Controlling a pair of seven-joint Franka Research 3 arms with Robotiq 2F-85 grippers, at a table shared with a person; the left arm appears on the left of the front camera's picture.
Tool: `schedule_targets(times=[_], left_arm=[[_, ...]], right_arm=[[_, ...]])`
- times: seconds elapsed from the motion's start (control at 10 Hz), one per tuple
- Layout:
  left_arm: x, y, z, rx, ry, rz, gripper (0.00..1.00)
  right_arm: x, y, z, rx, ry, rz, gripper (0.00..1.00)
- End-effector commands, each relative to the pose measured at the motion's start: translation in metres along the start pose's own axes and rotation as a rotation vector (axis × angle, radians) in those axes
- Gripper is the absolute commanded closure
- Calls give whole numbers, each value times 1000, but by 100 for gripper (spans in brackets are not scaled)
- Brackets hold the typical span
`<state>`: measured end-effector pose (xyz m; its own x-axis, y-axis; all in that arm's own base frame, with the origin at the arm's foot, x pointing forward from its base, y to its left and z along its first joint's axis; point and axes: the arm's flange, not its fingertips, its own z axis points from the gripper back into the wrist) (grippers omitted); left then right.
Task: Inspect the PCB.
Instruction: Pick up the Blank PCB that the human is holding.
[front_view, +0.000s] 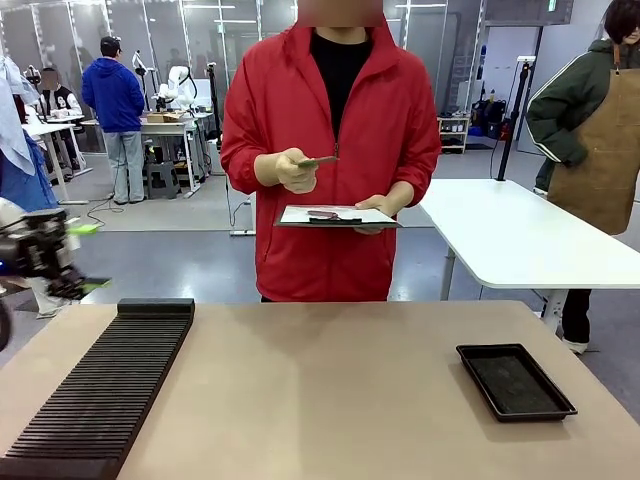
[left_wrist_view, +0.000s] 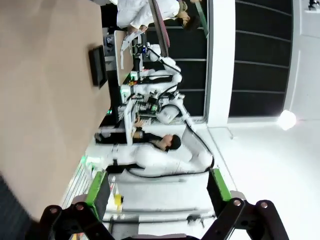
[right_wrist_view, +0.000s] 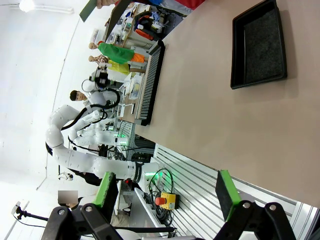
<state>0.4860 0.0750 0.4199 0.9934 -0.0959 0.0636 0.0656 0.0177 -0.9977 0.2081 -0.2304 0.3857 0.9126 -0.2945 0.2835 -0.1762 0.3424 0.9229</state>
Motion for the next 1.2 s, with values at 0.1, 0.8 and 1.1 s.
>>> schedule_targets(times=[0.1, 0.8, 1.1], left_arm=[[-88, 21, 52, 19, -35, -80, 0], [-143, 42, 97, -68, -91, -214, 0], [-152, 55, 104, 1, -117, -161, 0]], right_arm=[[0, 1, 1, 14, -12, 20, 0], [0, 1, 1, 14, -12, 20, 0], [0, 1, 1, 14, -12, 20, 0]])
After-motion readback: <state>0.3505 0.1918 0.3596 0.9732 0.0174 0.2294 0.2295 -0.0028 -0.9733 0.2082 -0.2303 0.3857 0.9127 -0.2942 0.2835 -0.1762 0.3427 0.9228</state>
